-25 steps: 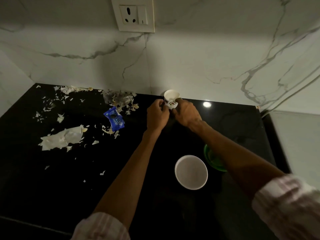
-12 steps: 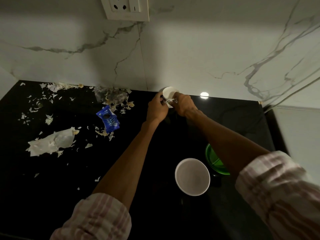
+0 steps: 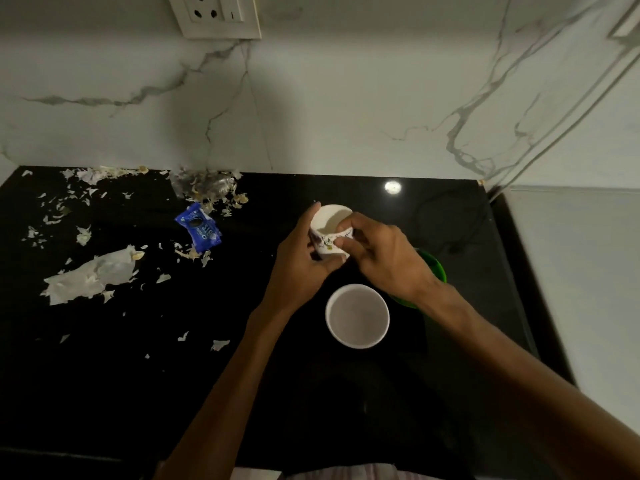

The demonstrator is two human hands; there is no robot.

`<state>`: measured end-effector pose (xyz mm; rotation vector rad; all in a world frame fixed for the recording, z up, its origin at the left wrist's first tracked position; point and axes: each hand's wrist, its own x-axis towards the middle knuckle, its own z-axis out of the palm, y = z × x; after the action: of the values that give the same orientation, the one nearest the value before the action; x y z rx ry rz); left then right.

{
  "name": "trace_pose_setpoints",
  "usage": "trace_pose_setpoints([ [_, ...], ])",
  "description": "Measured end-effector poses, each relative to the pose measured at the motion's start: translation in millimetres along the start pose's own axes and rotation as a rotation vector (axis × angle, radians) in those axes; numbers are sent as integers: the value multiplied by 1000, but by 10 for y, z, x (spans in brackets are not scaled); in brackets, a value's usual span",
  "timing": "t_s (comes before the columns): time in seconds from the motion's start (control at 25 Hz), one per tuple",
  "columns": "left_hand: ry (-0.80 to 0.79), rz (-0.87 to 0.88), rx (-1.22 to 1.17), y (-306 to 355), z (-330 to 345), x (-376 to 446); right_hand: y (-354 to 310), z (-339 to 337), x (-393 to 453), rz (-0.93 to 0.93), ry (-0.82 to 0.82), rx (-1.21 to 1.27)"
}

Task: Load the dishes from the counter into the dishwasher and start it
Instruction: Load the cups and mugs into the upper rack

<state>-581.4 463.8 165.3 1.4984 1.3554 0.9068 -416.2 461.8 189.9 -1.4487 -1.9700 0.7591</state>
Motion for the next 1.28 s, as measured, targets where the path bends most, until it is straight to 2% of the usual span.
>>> trace_pose_setpoints([
  [0.16, 19, -20, -103, 245, 213, -652, -145, -203, -735, -9, 37, 107],
  [0.36, 19, -95, -195, 445, 571, -1182, -152, -340, -1500, 169, 94, 478],
  [0.56, 5, -103, -209, 558, 873, -1622, -97, -401, -2058, 207, 181, 727],
  [0.84, 89, -207, -306, 652, 1147, -2047, -39, -517, -2587, 183, 118, 824],
  [1.28, -32, -246, -428, 622, 1134, -2589, -315, -252, -3200, 238, 253, 867],
])
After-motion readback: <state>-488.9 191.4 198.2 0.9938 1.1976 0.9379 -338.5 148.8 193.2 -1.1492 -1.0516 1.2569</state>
